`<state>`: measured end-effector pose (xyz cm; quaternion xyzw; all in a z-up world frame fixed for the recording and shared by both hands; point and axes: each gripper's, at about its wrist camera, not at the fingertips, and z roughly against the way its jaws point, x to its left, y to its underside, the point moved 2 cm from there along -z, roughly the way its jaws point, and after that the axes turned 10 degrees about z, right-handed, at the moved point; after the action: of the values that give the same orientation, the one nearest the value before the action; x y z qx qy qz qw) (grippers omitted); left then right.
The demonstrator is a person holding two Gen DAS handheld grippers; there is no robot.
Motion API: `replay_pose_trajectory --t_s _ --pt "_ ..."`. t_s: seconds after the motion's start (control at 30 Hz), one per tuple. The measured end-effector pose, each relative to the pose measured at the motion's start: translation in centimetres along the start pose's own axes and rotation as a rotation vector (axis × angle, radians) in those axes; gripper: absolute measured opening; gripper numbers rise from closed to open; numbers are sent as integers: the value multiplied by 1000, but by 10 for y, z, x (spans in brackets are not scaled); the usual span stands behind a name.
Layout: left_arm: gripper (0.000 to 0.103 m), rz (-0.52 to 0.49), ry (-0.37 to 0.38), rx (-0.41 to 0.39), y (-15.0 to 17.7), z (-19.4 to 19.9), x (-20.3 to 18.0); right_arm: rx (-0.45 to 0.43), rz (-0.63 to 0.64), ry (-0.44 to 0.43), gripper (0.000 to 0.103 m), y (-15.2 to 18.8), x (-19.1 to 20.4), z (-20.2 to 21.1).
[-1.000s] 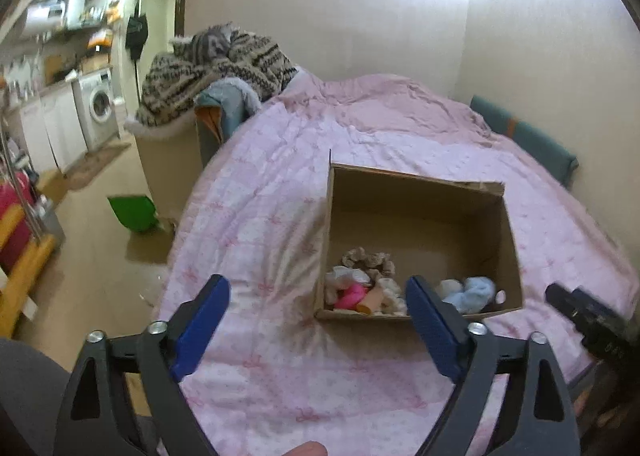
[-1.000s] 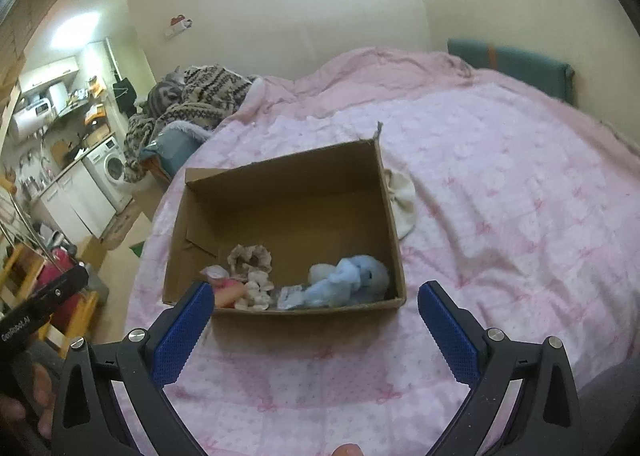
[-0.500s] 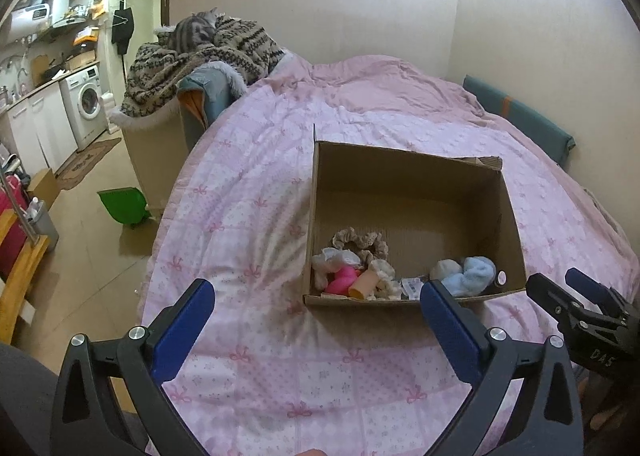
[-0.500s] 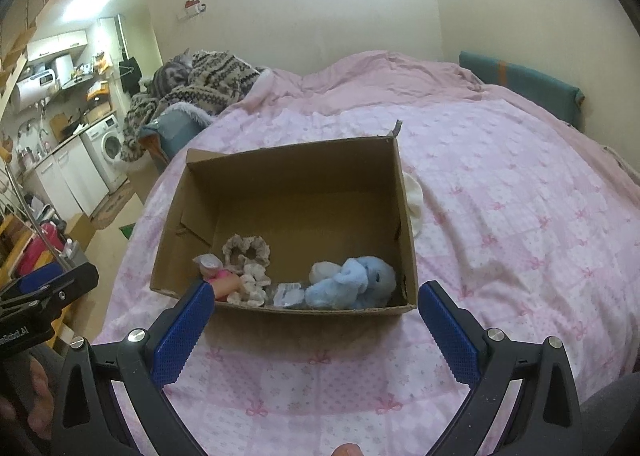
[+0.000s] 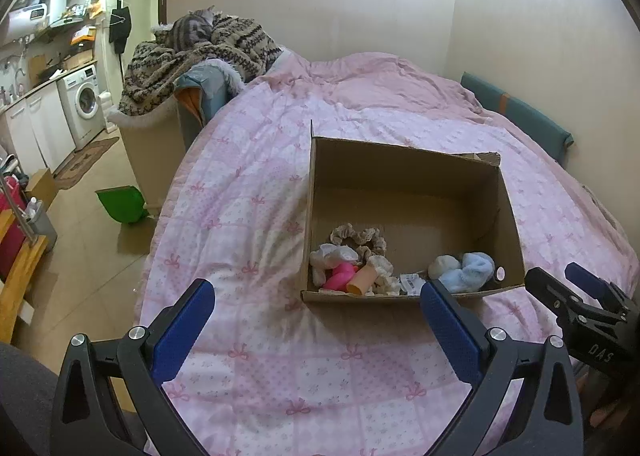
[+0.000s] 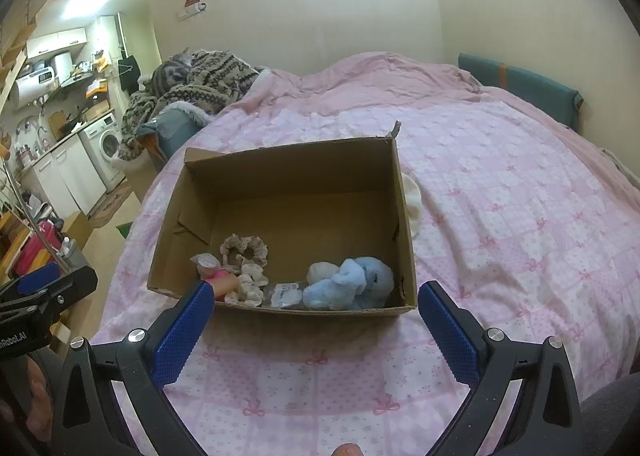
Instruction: Organize soft objects
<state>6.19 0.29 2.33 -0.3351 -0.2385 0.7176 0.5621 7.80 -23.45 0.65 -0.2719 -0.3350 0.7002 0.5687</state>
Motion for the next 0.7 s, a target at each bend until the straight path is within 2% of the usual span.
replay_pose_trajectory --t_s 0.7 --pt "103 -7 -11 7 5 -3 4 -2 -2 -1 103 -1 -1 0"
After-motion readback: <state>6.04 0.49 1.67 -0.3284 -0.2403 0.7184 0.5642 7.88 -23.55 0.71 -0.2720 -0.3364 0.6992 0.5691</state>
